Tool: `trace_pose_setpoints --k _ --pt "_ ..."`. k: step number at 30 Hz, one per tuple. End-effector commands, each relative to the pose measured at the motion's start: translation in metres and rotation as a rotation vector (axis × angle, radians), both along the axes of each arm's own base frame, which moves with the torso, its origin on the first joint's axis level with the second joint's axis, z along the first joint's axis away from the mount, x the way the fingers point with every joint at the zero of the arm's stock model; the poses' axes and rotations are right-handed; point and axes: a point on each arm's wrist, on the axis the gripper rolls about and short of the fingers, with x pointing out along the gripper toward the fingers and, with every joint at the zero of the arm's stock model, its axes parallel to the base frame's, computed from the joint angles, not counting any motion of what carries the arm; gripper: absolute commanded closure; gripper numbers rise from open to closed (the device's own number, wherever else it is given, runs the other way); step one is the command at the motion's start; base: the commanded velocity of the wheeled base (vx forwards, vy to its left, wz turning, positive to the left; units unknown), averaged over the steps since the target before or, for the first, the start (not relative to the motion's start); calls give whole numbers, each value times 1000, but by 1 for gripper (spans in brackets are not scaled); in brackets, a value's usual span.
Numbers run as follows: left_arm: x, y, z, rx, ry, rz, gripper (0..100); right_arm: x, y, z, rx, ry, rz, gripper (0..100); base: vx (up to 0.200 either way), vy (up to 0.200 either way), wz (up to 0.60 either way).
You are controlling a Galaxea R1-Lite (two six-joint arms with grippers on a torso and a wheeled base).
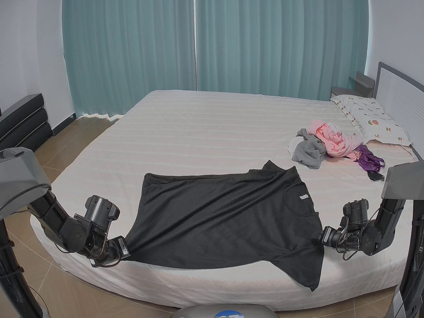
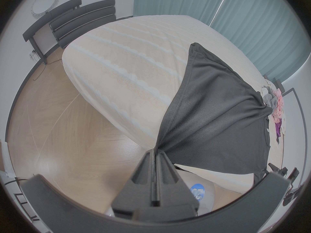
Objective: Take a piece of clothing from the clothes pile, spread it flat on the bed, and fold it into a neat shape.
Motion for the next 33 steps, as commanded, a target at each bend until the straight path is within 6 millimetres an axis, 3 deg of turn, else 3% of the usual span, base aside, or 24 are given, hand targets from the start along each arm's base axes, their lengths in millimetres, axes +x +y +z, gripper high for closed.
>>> trace_pose_setpoints --k 1,12,33 --pt "-1 0 0 1 3 0 100 -7 1 2 -12 13 0 100 0 0 0" --pt "-2 0 -2 3 13 0 100 -20 -15 8 -14 44 -45 100 0 0 0" --pt "-2 -1 -6 5 25 -6 100 -62 -17 22 -30 104 -18 100 0 0 0"
